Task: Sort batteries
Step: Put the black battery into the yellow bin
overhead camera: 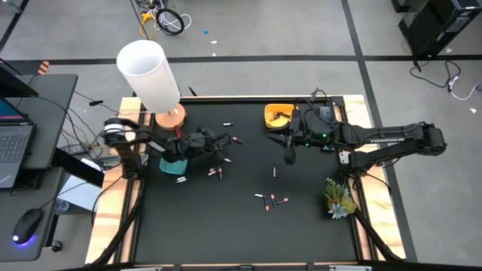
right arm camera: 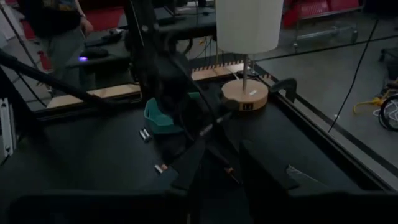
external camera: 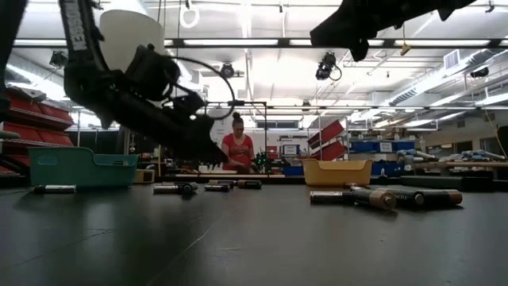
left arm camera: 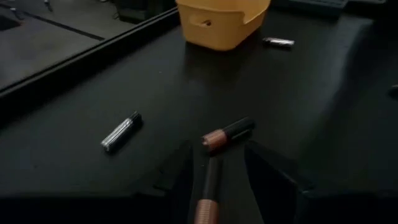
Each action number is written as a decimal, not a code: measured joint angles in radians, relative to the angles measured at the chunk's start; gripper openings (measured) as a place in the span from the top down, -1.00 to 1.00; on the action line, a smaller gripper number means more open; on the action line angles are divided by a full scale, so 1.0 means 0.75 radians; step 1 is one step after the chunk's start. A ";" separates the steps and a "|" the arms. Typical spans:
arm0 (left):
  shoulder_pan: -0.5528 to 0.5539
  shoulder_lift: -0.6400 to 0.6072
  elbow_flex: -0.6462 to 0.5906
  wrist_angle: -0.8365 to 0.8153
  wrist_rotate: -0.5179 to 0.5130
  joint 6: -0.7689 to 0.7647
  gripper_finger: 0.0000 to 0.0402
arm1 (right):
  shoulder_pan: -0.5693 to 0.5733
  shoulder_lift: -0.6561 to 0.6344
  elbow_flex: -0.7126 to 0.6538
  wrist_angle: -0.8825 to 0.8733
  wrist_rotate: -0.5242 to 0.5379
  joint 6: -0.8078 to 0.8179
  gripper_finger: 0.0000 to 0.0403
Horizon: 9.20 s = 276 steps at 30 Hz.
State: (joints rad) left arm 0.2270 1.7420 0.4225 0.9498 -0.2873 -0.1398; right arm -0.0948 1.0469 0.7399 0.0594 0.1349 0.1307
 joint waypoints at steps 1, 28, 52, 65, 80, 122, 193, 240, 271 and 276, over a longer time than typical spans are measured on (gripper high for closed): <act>0.004 0.037 0.002 0.057 0.001 -0.001 0.22 | 0.000 0.000 0.000 0.000 0.000 0.000 0.47; 0.023 0.242 0.098 0.006 0.068 -0.095 0.23 | 0.002 0.000 0.001 -0.001 -0.007 -0.002 0.47; 0.020 0.182 0.094 -0.078 0.105 -0.096 0.73 | 0.002 0.000 0.001 -0.001 -0.008 -0.004 0.47; 0.020 0.023 0.095 -0.119 0.125 -0.073 0.73 | -0.009 0.000 0.001 -0.001 -0.001 0.052 0.47; -0.010 -0.271 0.181 -0.236 0.248 -0.408 0.73 | -0.013 0.000 0.002 -0.252 -0.109 0.022 0.45; -0.022 -0.263 0.693 -0.558 0.868 -0.877 0.73 | 0.073 0.250 0.147 0.047 -0.032 -0.724 0.00; 0.082 -0.263 0.691 -0.486 1.159 -0.933 0.71 | 0.102 0.305 0.170 0.159 -0.005 -0.888 0.36; 0.078 -0.263 0.688 -0.488 1.170 -0.991 0.37 | 0.094 0.391 0.173 0.248 -0.066 -0.858 0.71; 0.091 -0.264 0.693 -0.623 1.063 -0.979 0.03 | -0.158 0.124 0.170 -0.431 0.272 -0.472 0.72; 0.088 -0.264 0.693 -0.625 1.027 -1.013 0.05 | -0.345 0.200 0.170 -0.633 0.277 -0.210 0.72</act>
State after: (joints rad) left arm 0.2928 1.5440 0.9424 0.4808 0.4831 -0.8993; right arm -0.3533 1.1967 0.8677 -0.4155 0.3428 -0.0269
